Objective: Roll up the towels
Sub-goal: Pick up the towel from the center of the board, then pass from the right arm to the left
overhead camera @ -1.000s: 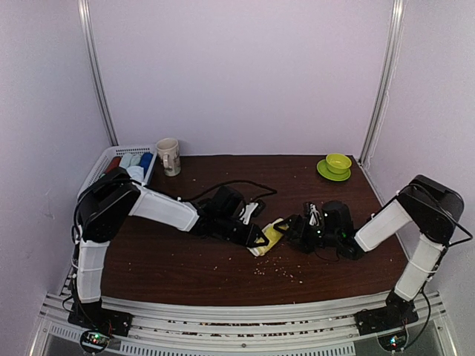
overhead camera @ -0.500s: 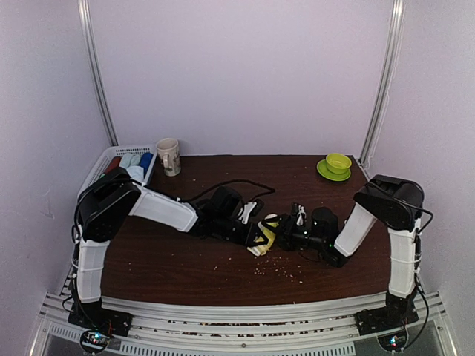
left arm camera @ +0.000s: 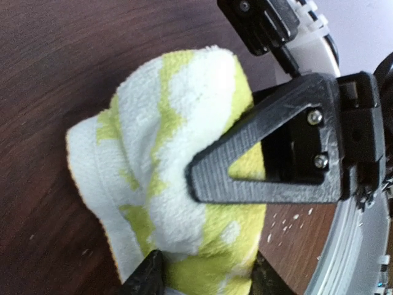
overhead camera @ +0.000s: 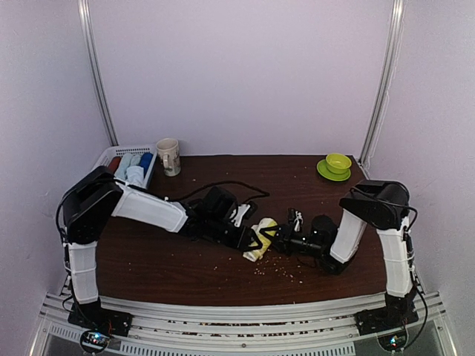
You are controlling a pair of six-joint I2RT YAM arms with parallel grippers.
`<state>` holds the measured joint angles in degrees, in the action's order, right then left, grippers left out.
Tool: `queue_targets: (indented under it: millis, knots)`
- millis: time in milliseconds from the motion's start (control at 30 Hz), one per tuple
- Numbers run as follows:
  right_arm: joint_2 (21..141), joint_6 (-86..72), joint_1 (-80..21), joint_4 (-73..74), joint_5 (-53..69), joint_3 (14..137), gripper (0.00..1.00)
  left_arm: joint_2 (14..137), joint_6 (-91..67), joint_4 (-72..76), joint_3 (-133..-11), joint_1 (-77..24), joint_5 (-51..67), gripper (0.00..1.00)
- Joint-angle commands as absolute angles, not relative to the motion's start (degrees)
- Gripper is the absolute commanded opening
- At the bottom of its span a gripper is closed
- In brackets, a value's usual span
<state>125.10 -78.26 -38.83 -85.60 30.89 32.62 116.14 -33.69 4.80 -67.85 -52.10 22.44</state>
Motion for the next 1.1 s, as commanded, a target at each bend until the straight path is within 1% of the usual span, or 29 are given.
queue_targets:
  millis: [0, 67, 167, 233, 333, 467, 567, 700, 867, 1067]
  knots:
    - [122.8, -75.8, -39.8, -85.7, 34.9, 31.9, 0.09, 107.7, -31.6, -5.7, -63.7, -51.5, 15.1, 0.61]
    - [120.0, -74.0, -39.8, -84.5, 35.6, 31.4, 0.09, 103.2, -30.8, -6.2, -62.3, -51.3, 14.0, 0.73]
    - [114.1, -68.4, -40.0, -80.2, 37.1, 31.1, 0.09, 97.7, -29.9, -5.7, -60.7, -50.8, 14.8, 0.84]
    - [108.5, -63.8, -40.3, -75.7, 37.3, 30.9, 0.09, 95.3, -29.8, -4.4, -60.2, -50.6, 17.3, 0.88]
    - [100.5, -55.8, -40.7, -65.1, 36.9, 31.1, 0.1, 92.9, -31.1, -0.4, -59.3, -50.6, 22.0, 0.97]
    - [91.3, -48.4, -41.5, -58.5, 37.6, 30.8, 0.1, 91.5, -33.3, 6.0, -58.5, -50.6, 26.8, 0.98]
    - [85.9, -46.4, -41.8, -57.2, 39.9, 30.4, 0.11, 90.3, -32.1, 7.5, -59.0, -50.6, 26.7, 0.98]
    - [79.6, -42.7, -43.0, -52.0, 40.7, 31.2, 0.12, 89.0, -32.5, 14.9, -58.0, -50.6, 32.0, 0.98]
    - [76.2, -39.2, -45.3, -47.6, 41.3, 33.1, 0.14, 90.7, -34.3, 21.5, -58.6, -51.1, 39.1, 0.98]
    - [77.2, -37.6, -46.6, -45.4, 40.8, 35.5, 0.14, 94.7, -33.9, 22.8, -62.7, -53.7, 44.0, 0.98]
